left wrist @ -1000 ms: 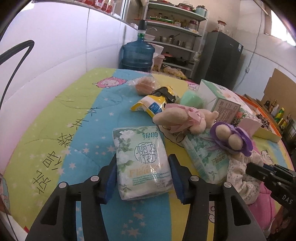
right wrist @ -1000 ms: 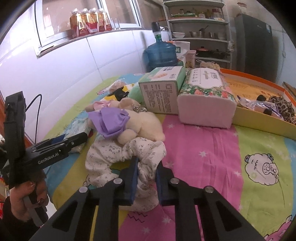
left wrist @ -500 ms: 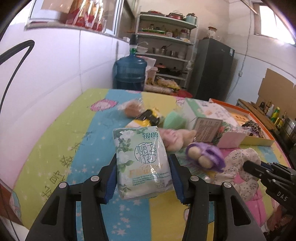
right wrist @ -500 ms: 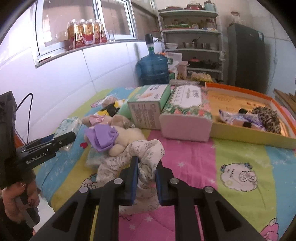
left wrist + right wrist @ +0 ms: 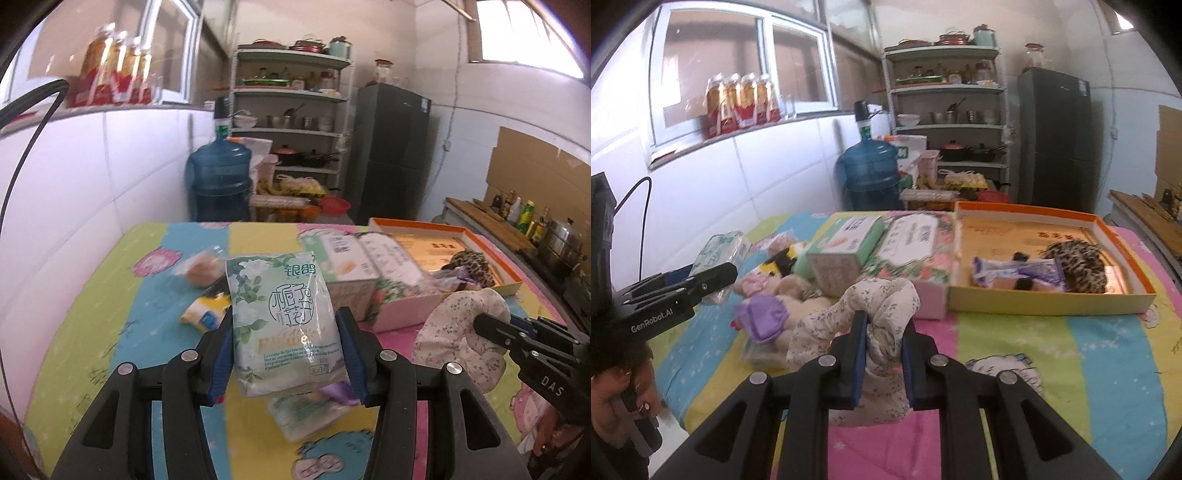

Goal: Organize soft objects
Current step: 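Lift both held items and carry them over the orange-rimmed box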

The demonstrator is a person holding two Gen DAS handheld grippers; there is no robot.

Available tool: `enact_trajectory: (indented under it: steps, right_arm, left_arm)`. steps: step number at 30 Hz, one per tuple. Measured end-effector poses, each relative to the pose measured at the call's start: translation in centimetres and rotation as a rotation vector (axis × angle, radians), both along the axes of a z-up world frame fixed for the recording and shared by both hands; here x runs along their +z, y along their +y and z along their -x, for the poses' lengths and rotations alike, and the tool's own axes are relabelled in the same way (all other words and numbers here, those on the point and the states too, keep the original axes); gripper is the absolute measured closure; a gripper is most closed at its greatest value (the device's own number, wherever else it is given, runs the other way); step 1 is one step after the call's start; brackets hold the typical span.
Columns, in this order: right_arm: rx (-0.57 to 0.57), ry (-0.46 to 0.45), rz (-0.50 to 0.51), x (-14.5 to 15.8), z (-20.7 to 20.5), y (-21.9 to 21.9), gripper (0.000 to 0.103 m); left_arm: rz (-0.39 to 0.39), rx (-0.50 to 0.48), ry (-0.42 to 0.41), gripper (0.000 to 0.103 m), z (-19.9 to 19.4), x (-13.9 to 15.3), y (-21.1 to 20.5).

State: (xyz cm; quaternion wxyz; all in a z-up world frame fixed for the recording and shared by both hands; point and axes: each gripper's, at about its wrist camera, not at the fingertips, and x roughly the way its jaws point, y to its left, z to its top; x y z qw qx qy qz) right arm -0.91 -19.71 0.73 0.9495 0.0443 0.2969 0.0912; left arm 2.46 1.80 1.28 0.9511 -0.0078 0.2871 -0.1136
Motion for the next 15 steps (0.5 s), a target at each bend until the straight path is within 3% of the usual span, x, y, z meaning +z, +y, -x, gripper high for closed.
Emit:
enact_trajectory:
  steps: [15]
  right_arm:
    - [-0.140, -0.039, -0.020, 1.1, -0.5, -6.7, 0.086]
  left_arm:
    - [-0.011, -0.128, -0.020, 0.050, -2.1, 1.4, -6.7]
